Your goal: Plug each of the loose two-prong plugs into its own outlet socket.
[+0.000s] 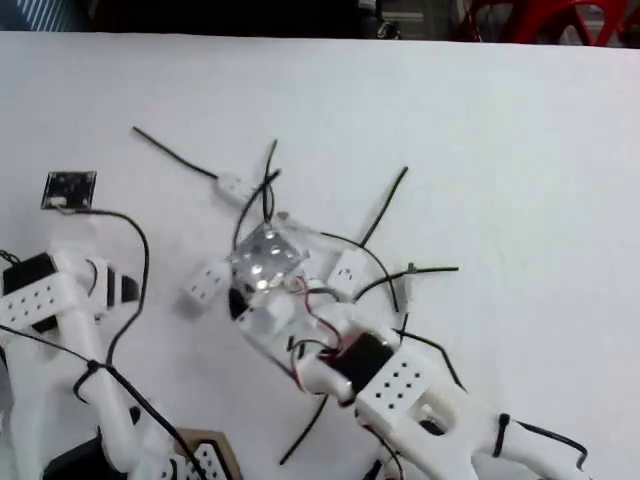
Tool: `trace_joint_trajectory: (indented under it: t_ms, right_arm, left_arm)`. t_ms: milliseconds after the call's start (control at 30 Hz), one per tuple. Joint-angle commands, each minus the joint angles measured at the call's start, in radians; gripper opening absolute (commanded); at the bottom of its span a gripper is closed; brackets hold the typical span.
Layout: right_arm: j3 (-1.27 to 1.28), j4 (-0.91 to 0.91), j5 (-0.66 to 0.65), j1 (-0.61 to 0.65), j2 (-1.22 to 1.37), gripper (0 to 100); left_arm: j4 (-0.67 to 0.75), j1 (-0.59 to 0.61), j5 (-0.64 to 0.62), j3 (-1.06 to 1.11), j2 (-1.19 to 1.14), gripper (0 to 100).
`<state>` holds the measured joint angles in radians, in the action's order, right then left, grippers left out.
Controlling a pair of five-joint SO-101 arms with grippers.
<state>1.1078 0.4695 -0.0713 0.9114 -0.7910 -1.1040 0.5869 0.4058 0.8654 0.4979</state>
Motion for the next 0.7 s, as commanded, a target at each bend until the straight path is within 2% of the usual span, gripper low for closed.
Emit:
trace_joint_trajectory:
  t_ms: [0,133,333,667]
  right_arm:
    - [-0.112,-0.016,-0.021,0.07,0.067,1.7]
    - [-0.233,-0.027,-0.014,0.081,0.252,1.7]
    - [-0.285,-0.208,-0.011,0.084,0.489,1.7]
    - [-0.285,-0.352,-0.012,0.07,0.616,1.7]
  left_arm:
    - [0.143,0.015,-0.094,0.091,0.038,24]
    - [0.161,0.024,-0.109,0.103,0.033,24]
    - [0.236,0.028,-0.144,0.167,0.038,24]
    - [0.247,0.028,-0.146,0.167,0.038,24]
